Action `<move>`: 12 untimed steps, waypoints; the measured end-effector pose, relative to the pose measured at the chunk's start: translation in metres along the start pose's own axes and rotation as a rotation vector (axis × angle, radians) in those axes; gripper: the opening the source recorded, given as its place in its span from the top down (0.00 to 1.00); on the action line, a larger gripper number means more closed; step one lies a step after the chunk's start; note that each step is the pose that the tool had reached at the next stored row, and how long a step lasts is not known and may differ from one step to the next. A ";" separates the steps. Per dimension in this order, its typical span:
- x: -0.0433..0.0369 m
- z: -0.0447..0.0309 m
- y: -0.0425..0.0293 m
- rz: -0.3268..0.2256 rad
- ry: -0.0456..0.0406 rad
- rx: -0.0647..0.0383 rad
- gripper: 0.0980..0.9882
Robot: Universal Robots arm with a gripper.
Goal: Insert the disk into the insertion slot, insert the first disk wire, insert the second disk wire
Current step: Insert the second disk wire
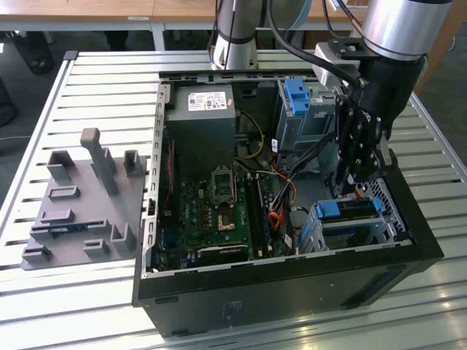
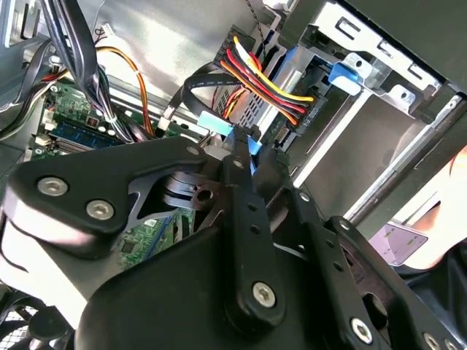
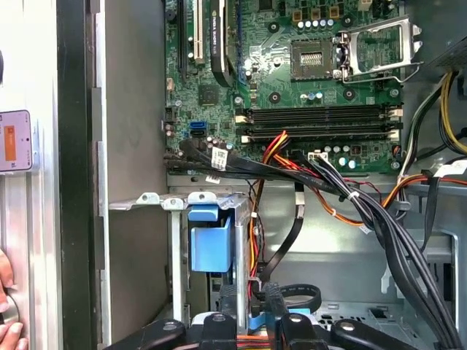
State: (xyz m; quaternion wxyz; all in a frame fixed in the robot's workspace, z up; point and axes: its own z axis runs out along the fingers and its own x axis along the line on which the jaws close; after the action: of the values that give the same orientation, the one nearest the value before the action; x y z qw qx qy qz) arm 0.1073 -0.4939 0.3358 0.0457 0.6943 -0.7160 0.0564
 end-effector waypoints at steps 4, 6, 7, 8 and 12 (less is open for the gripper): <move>-0.0001 0.0015 0.0000 0.000 0.0001 0.000 0.80; -0.0001 0.0017 0.0000 0.000 -0.0006 0.000 0.93; -0.0001 0.0018 0.0000 0.000 -0.0008 0.000 0.93; -0.0001 0.0018 0.0000 0.000 -0.0010 0.000 0.95; -0.0001 0.0018 0.0000 0.000 -0.0010 0.000 0.95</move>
State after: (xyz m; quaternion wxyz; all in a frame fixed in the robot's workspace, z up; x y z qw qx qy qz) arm 0.1073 -0.4940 0.3339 0.0453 0.6943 -0.7160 0.0561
